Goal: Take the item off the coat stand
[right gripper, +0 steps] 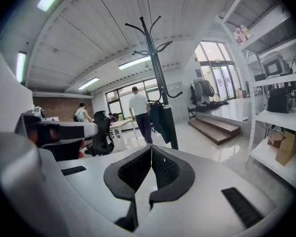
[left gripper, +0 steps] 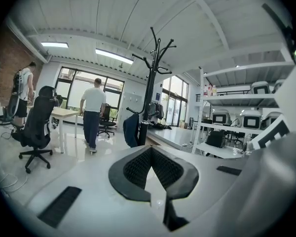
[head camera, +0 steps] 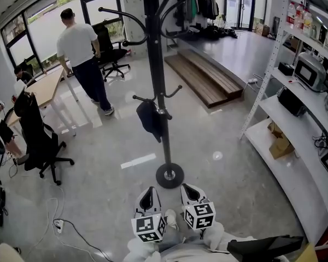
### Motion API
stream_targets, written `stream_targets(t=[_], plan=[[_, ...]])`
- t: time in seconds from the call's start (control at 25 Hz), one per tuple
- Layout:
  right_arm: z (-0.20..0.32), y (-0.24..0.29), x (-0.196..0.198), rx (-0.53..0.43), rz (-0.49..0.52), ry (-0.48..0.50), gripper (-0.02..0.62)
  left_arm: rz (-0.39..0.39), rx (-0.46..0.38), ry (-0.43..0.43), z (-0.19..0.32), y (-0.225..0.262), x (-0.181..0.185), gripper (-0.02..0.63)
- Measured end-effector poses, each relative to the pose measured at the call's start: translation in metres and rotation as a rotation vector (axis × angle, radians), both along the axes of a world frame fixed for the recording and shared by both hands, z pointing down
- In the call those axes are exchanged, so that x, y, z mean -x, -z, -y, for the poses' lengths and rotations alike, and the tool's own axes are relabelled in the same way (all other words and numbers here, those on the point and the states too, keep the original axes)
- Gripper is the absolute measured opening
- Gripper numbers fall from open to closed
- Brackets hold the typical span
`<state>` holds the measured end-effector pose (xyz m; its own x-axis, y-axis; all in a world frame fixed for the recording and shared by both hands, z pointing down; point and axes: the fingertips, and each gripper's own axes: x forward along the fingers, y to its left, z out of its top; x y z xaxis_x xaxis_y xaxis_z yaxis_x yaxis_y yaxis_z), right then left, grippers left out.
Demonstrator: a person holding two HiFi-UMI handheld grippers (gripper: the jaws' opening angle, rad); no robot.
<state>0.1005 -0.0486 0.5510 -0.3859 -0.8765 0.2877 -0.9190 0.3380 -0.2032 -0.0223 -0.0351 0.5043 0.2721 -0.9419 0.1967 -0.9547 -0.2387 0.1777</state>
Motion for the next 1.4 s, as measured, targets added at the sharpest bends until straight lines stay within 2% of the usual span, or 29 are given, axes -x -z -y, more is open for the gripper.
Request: stream_targets(t=[0.48,0.88,1.24,1.4], plan=[[0.056,0.0,0.016,0.0,-0.033,0.024,0.014,-0.028,-0.007,0.002,0.055,-0.003,0.009,0.002],[0.133,0.008,0.056,-0.03,-0.044,0.083,0.014,-0.035,-0.021,0.024,0.132,0.0,0.035,0.002],[0.175,0.007,0.067,-0.026,-0.047,0.059,0.014,-0.03,-0.002,-0.01,0.178,-0.006,0.043,0.002],[0.183,0.004,0.054,-0.014,-0.056,0.032,0.014,-0.035,0.015,-0.028,0.195,-0.013,0.034,0.002]])
